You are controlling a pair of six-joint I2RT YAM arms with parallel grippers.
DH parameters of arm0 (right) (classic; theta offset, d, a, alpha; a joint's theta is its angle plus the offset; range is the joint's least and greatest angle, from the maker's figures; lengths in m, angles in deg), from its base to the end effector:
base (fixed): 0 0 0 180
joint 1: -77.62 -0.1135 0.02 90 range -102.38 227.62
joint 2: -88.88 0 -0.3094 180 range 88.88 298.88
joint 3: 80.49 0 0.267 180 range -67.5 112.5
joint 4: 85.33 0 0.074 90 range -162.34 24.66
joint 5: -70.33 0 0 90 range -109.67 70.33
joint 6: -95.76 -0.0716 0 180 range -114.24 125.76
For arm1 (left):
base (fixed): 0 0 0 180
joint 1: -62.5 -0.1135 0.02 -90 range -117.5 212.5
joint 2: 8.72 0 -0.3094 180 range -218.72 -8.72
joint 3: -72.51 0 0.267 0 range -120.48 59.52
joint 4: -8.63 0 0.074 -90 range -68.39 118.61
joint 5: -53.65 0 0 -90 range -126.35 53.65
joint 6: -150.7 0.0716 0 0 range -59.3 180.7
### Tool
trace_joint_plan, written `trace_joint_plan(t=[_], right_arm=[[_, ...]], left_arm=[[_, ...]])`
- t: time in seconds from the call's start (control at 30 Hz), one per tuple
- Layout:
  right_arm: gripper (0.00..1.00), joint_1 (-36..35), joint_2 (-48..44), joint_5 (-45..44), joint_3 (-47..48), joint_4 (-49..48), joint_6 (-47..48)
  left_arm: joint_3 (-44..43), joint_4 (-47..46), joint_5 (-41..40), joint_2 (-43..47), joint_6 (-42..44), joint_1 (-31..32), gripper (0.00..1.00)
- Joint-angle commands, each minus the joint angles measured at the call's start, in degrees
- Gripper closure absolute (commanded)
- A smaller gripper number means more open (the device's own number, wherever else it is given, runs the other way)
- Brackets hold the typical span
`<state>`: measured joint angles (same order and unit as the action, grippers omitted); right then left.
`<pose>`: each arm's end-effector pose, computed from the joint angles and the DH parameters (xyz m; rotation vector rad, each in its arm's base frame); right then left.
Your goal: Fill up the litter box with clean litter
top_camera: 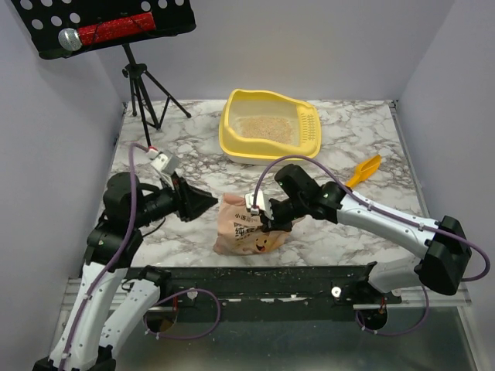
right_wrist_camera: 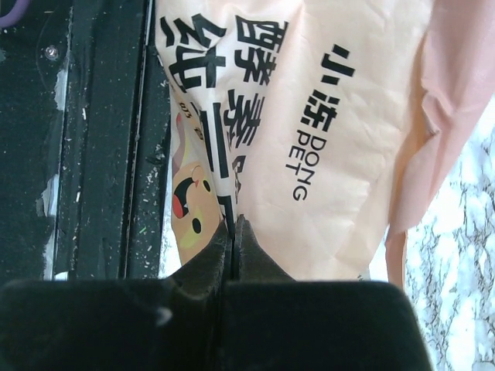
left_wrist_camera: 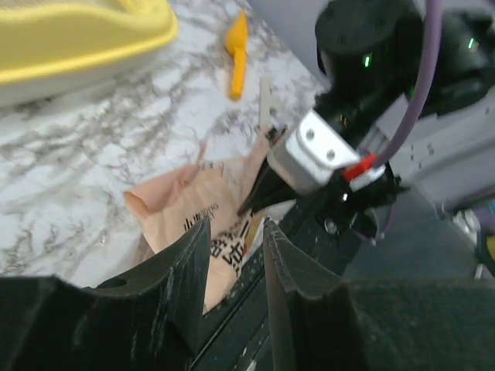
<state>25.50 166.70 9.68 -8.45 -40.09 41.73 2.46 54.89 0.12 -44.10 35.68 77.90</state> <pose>0.1603 0.2632 0.2830 -1.8572 1.5952 0.7533 0.1007 -0.0719 0.4181 0.3304 1.8300 -1.0613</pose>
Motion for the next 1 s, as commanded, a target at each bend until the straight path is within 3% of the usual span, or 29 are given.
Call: trace_joint_plan(t=[0.0, 0.27, 0.53, 0.7, 0.97], right_arm=[[1.00, 3.0, 0.1, 1.0, 1.2, 4.8, -0.5], [1.00, 3.8, -1.4, 2.3, -1.0, 3.3, -1.8], [0.99, 3.8, -1.5, 2.2, -1.6, 2.0, -2.2], [1.00, 4.0, -2.1, 2.3, -2.0, 1.4, -2.3], [0.99, 4.5, -2.0, 3.1, -2.3, 0.8, -2.6]], left_arm=[[9.8, -9.1, 10.7, -0.5, 7.3, 5.1, 0.57], [11.8, -10.0, 3.0, -6.1, 19.4, 16.6, 0.42], [17.0, -21.1, -4.8, -6.5, 29.1, 23.6, 0.37], [21.7, -27.4, -6.9, -7.4, 32.0, 27.6, 0.32], [24.4, -28.8, -9.1, -11.1, 33.8, 31.0, 0.27]])
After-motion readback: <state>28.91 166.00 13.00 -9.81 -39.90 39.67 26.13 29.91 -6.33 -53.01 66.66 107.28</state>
